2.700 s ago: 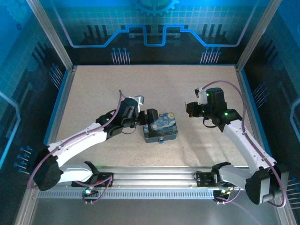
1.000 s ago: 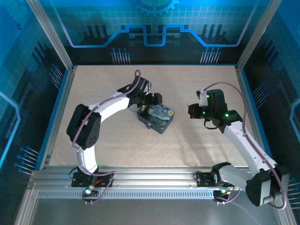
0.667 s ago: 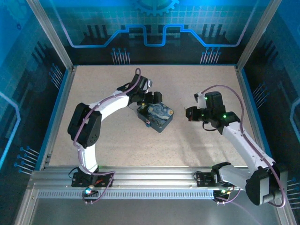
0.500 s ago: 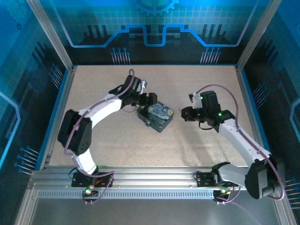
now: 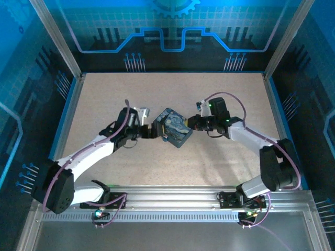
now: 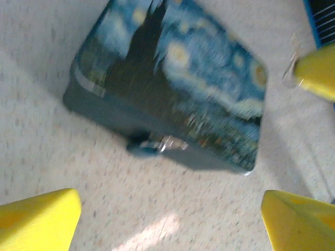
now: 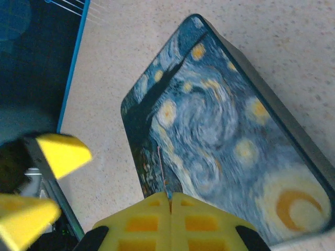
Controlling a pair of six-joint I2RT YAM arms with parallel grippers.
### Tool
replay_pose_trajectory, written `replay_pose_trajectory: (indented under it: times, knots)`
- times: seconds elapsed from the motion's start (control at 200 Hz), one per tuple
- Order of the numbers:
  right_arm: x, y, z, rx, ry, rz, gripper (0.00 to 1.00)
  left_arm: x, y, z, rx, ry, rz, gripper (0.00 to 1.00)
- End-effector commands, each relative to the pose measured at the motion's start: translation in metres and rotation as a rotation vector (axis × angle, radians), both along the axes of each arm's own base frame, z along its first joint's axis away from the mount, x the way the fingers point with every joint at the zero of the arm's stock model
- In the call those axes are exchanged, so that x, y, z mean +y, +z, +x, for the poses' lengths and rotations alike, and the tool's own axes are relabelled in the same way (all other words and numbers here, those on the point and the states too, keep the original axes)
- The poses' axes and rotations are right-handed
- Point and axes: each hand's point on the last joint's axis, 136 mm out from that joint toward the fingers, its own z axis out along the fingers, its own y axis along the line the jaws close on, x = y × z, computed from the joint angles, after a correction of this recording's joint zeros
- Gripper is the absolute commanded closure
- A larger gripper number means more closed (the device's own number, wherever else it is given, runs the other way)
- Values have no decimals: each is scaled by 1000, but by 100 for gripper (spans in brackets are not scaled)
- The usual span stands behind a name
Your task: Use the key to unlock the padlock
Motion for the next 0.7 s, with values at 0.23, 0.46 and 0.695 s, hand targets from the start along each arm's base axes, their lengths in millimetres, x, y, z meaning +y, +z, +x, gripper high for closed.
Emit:
replay_pose_trajectory:
  times: [0.23, 0.46, 0.695]
  knots:
    - [46, -6, 29, 5, 86, 66, 100, -4, -5, -7, 1, 8, -71, 10]
    - [45, -30, 40, 43, 74, -3, 100, -5, -16, -9, 19, 13, -81, 13]
    - [33, -55, 42, 91, 47, -73, 100, -13, -24, -8, 9, -21, -56, 14]
